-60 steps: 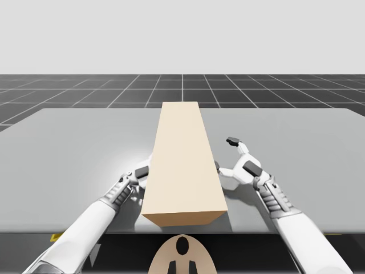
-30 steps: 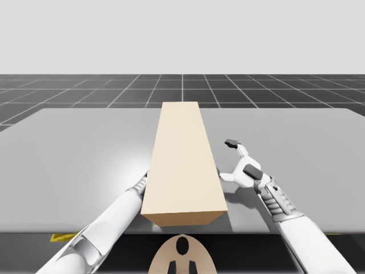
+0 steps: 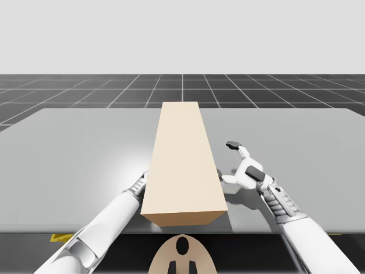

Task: Retrieve the object from inside the box.

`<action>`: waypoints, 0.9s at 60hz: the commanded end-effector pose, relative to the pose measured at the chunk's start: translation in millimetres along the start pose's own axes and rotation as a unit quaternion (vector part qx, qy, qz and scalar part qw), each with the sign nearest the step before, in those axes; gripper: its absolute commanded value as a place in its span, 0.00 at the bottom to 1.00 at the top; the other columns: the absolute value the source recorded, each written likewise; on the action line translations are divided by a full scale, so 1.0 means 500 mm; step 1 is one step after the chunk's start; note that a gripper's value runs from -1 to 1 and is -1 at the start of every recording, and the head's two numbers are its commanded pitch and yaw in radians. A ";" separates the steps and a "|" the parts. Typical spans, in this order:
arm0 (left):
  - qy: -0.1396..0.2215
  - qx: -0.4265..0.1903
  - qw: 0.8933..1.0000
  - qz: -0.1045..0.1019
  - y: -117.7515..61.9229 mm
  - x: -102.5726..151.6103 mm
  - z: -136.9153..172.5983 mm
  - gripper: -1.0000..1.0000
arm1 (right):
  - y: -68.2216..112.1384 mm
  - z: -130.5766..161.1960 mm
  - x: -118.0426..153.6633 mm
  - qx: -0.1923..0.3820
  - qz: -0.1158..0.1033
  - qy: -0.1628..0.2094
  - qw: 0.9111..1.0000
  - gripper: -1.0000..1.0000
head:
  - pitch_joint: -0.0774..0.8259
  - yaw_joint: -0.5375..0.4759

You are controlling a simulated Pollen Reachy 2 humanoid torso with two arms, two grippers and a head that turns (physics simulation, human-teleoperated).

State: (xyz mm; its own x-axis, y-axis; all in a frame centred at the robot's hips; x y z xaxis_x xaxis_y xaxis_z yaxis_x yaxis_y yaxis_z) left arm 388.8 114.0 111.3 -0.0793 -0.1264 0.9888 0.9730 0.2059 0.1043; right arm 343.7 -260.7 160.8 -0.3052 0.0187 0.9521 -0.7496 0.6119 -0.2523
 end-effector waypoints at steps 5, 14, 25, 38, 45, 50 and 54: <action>0.016 0.064 0.998 -0.007 0.028 0.004 0.153 1.00 | -0.010 0.019 -0.008 0.006 0.000 0.010 1.000 0.00 | 0.13 0.51; 0.007 0.102 0.995 -0.017 0.036 0.021 0.237 1.00 | -0.017 0.031 -0.010 0.010 0.003 0.014 1.000 0.00 | 0.13 0.51; -0.004 0.148 0.988 -0.034 0.042 0.042 0.322 1.00 | -0.024 0.041 -0.011 0.010 0.009 0.018 1.000 0.00 | 0.13 0.51; -0.026 0.216 0.975 -0.049 0.070 0.075 0.403 1.00 | -0.034 0.048 -0.012 0.006 0.011 0.018 1.000 0.00 | 0.13 0.50; -0.036 0.249 0.966 -0.051 0.097 0.095 0.435 1.00 | -0.038 0.050 -0.013 0.002 0.012 0.018 1.000 0.00 | 0.12 0.50; -0.042 0.269 0.961 -0.053 0.119 0.113 0.454 1.00 | -0.040 0.051 -0.013 0.000 0.012 0.017 1.000 0.00 | 0.12 0.50; -0.044 0.289 0.955 -0.055 0.141 0.130 0.469 1.00 | -0.042 0.050 -0.013 -0.003 0.014 0.017 1.000 0.00 | 0.12 0.50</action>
State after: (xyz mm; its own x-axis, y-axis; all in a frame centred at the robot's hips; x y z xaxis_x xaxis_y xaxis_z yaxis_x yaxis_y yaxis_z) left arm 381.7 327.8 171.2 -0.1457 -0.1080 0.9834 0.7437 0.6435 0.1809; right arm 345.3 -292.0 155.3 -0.3021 0.0618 0.9513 -0.7436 0.6092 -0.2757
